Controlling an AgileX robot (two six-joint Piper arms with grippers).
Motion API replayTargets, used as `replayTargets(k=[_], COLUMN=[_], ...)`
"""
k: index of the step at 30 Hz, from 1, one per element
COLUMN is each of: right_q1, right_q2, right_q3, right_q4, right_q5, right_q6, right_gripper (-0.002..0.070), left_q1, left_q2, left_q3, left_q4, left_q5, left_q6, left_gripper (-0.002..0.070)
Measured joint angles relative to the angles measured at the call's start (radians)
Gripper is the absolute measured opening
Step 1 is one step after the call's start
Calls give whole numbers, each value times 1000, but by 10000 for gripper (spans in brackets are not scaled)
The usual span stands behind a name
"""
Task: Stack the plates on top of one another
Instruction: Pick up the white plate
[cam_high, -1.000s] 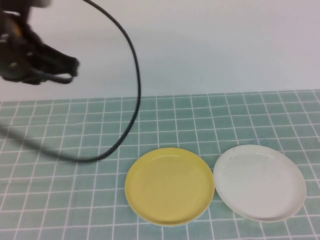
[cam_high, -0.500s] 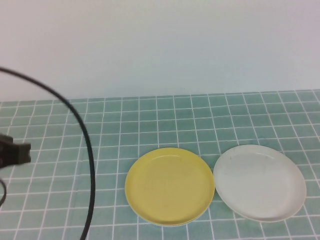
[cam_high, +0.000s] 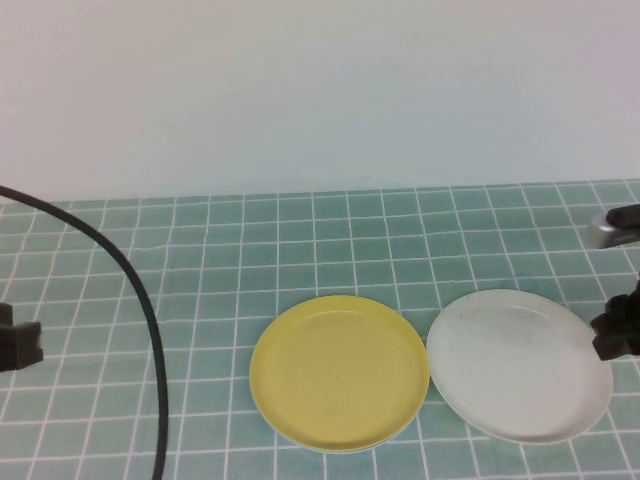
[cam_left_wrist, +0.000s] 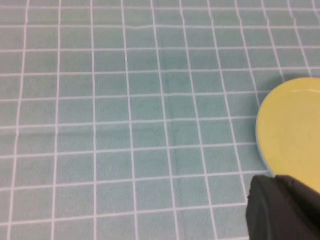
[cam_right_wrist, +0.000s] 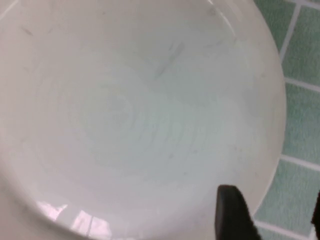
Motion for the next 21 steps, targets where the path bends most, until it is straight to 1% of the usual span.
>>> replayTargets(k=[5,13,15,18,20,21], right_q1=[2,2,2,2,2,2], right_q2=[82,157,163,165,167,167], right_q3=[-43,-56,-56,-56,-56,-56], right_q4=[0,0,0,0,0,0], right_q5=[-4,-8,-8,-8,-8,-8], right_q6=[0,0,0,0,0,3], right_gripper=[337,336,321,235,137,99], left_q1=[0,0,0,0,0,0], left_q2=[-74,-203,-244,-298,-343,-365], left_q3=[0,0,0,0,0,0], left_q4=[0,0,5,24,36,41], left_q5=[-2,-2,-2,-2,-2,-2], left_q6=[0,0,0,0,0,0], left_gripper=[-1,-1,-1,-1,-1,-1])
